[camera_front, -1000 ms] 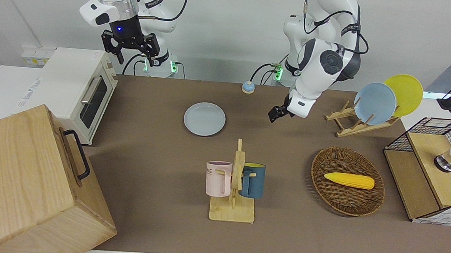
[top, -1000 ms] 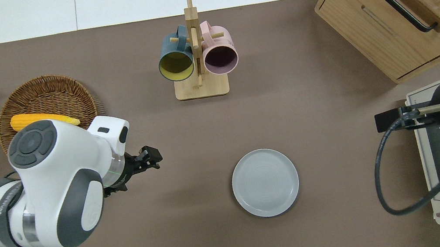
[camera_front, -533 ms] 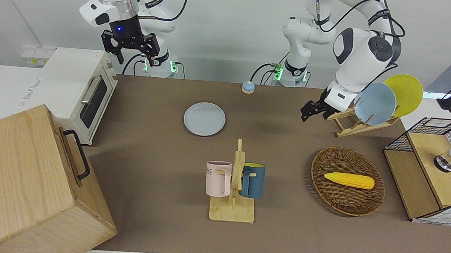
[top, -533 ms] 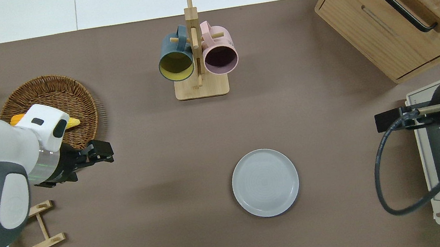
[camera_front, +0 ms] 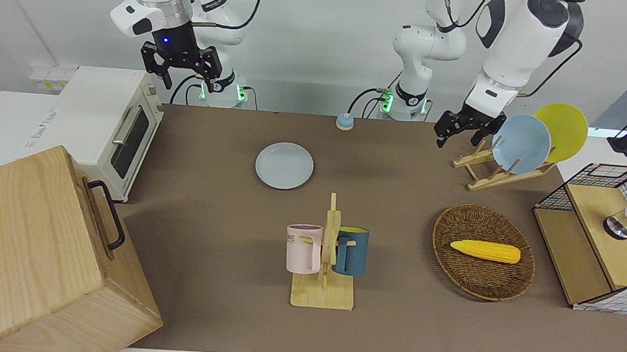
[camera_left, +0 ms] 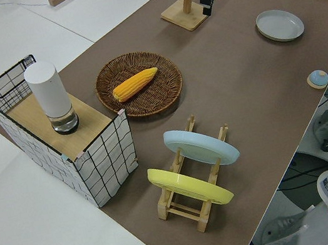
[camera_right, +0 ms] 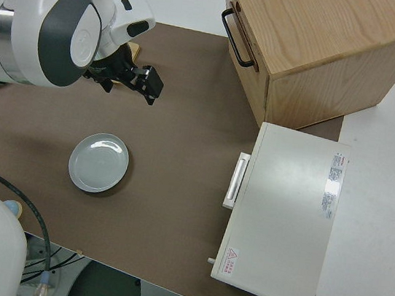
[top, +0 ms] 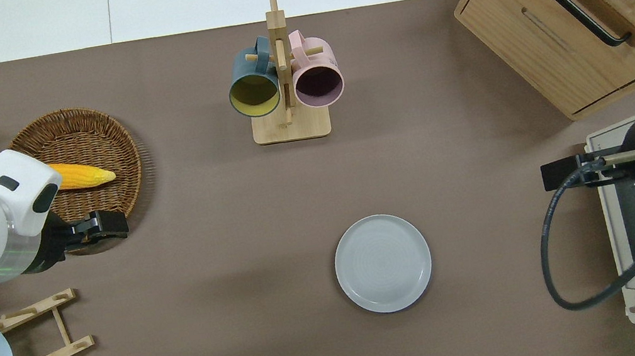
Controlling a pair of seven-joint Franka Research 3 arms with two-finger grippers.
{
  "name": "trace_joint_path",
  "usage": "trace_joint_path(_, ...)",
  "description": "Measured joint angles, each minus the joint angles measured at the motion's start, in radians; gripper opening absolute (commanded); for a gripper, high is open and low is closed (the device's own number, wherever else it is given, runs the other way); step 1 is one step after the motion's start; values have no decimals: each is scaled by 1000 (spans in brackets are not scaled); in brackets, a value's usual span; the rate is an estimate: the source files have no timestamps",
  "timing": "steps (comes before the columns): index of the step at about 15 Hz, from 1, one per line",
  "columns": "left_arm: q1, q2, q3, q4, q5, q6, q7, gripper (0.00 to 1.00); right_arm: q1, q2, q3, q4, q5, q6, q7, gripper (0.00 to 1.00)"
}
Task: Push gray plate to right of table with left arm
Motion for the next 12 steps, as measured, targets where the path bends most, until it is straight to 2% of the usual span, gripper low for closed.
trace_joint_path(3,17,-2,0,35,4,-39,8,991,0,0,0,0,0,0,0,996)
trace_joint_path(8,31,-1,4,42,29,-43,108,991,0,0,0,0,0,0,0,996)
trace_joint_path(12,39,-1,3,46,33,-60,128,991,0,0,0,0,0,0,0,996)
